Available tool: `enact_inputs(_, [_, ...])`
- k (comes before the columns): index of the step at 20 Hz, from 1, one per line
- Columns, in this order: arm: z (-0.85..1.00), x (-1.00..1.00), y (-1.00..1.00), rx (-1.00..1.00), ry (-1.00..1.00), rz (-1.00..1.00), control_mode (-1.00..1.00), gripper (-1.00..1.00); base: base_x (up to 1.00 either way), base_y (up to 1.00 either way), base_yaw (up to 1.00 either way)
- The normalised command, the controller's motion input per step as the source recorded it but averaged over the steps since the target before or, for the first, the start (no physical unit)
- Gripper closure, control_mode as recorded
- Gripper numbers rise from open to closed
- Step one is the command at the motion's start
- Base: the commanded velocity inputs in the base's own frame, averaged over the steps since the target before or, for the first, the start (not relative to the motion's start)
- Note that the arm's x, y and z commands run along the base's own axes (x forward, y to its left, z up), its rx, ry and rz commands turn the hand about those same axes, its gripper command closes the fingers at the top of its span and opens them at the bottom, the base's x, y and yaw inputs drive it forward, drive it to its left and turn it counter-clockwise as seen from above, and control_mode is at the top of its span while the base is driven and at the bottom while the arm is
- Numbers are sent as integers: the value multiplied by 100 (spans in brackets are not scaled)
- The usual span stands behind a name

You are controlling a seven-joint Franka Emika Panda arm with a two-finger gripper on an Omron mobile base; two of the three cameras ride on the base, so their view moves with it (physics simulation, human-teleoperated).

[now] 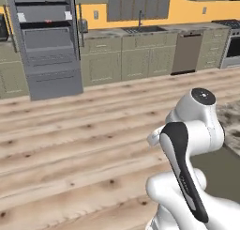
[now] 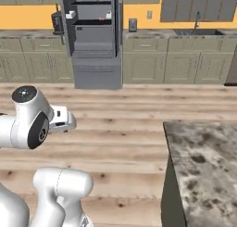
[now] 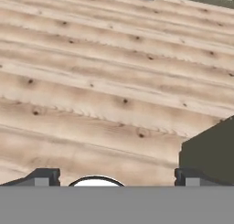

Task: Pick up the pear and kiwi from the fridge and place one fruit on each plate on the dining counter.

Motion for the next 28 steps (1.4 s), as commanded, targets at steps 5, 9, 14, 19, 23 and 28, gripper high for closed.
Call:
enact_inputs(5, [0,0,0,0,0,0,100,-100,100,61,-13])
enact_inputs(9, [0,0,0,0,0,0,100,-100,100,65,-14])
enact_inputs(14, [0,0,0,0,0,0,100,-100,100,64,-10])
enact_inputs(19, [0,0,0,0,0,0,100,-100,100,56,2])
enact_inputs(23, [0,0,0,0,0,0,100,-100,100,36,9])
enact_inputs(28, [0,0,0,0,0,0,100,-100,100,34,14])
